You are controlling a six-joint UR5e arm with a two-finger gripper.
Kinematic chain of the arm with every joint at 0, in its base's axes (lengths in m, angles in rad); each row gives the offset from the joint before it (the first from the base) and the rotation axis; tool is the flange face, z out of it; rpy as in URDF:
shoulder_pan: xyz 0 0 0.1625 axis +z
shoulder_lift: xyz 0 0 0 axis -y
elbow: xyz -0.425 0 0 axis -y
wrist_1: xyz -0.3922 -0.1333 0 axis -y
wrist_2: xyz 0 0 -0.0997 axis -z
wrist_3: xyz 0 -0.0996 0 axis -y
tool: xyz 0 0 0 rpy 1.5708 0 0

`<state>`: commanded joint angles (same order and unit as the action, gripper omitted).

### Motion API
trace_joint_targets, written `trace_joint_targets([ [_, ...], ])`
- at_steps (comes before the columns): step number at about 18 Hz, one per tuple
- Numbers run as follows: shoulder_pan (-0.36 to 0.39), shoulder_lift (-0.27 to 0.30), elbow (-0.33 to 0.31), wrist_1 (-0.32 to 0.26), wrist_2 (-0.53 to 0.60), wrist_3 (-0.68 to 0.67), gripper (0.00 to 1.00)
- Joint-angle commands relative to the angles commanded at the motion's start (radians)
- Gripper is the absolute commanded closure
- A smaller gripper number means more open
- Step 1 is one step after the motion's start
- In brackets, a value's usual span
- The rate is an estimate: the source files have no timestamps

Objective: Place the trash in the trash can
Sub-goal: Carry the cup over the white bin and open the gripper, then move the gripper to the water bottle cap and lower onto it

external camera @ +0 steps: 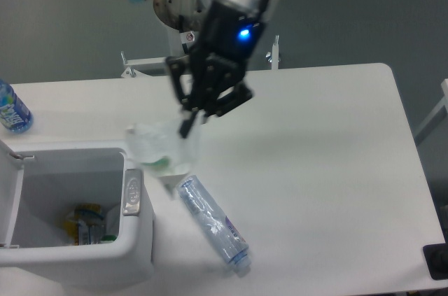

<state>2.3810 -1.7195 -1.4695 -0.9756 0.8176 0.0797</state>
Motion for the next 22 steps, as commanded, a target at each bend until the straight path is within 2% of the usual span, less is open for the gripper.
trace_joint_targets([
  [1, -0.026, -0.015, 0.001, 0.008, 0.000, 0.006, 0.60],
  [2, -0.039, -0.026, 0.003, 0.026, 0.000, 0.009, 0.23],
  [3, -0.045, -0.028, 0.003, 0.044, 0.000, 0.006, 0.00],
  [11, -0.042, -0.026, 0.008, 0.057, 0.011, 0.002, 0.00],
  [15, 0.004, -0.037, 0.006, 0.071, 0.023, -0.011, 0.00],
  [18, 0.032, -0.058, 0.003, 0.069, 0.136, -0.015, 0.00],
  [22, 0.066, -0.150, 0.029, 0.072, 0.310, -0.006, 0.00],
])
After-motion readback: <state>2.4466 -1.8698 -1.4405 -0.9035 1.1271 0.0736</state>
